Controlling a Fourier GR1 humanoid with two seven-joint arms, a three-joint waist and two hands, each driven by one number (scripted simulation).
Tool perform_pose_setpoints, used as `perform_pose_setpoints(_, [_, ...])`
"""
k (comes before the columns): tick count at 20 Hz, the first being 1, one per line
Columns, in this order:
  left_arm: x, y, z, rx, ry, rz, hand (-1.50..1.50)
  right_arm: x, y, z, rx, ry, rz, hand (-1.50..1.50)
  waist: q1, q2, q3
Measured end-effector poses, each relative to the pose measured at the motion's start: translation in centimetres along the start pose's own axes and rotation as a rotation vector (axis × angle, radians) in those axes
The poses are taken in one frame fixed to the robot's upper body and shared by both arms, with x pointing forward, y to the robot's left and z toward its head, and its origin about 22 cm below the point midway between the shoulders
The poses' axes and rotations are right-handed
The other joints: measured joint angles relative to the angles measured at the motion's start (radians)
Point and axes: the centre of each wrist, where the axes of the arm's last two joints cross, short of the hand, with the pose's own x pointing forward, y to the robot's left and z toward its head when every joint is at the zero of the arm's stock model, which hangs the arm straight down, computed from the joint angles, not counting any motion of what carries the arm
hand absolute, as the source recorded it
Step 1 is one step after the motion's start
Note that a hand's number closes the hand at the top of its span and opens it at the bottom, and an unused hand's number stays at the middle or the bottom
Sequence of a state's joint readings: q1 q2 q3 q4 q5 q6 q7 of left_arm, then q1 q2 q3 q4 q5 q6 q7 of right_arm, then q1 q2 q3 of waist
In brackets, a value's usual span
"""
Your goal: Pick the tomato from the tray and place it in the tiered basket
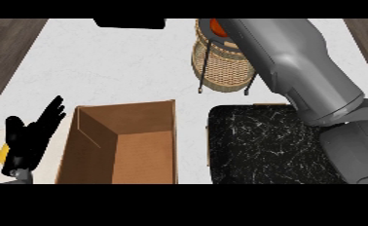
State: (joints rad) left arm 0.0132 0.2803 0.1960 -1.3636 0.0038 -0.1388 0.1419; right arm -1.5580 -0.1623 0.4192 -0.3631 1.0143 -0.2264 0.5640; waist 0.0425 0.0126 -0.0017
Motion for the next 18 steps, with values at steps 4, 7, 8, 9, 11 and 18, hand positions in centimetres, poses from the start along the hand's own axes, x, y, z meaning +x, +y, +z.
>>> perform_pose_setpoints(4, [-0.2, 0.6, 0.1, 0.004, 0.005, 0.004, 0.00, 0.0, 0.1, -0.3, 0.038, -0.038, 0.057, 1.50, -0.004, -0.001, 0.000])
perform_pose_setpoints(7, [0.3, 0.3, 0.0, 0.008, 0.006, -0.001, 0.00, -0.6, 0.4, -0.6, 0.089, -0.043, 0.079, 1.50, -0.005, -0.002, 0.001])
perform_pose_setpoints(8, [0.3, -0.1, -0.2, 0.007, 0.004, -0.001, 0.00, -0.7, 0.2, -0.7, 0.116, -0.030, 0.072, 1.50, -0.005, -0.001, 0.001])
perform_pose_setpoints(9, [0.4, 0.1, -0.2, 0.005, 0.005, -0.001, 0.00, -0.8, 0.5, -0.7, 0.152, -0.005, 0.063, 1.50, -0.006, -0.001, 0.000])
perform_pose_setpoints(11, [0.6, 0.1, -0.2, 0.004, 0.004, 0.000, 0.00, -1.2, 1.7, -0.5, 0.240, 0.044, 0.063, -1.50, -0.005, -0.001, 0.001])
perform_pose_setpoints(18, [0.7, -0.3, -0.4, 0.001, -0.003, 0.007, 0.00, -3.4, 3.8, -0.5, 0.434, 0.248, 0.054, -1.50, -0.003, 0.000, 0.000])
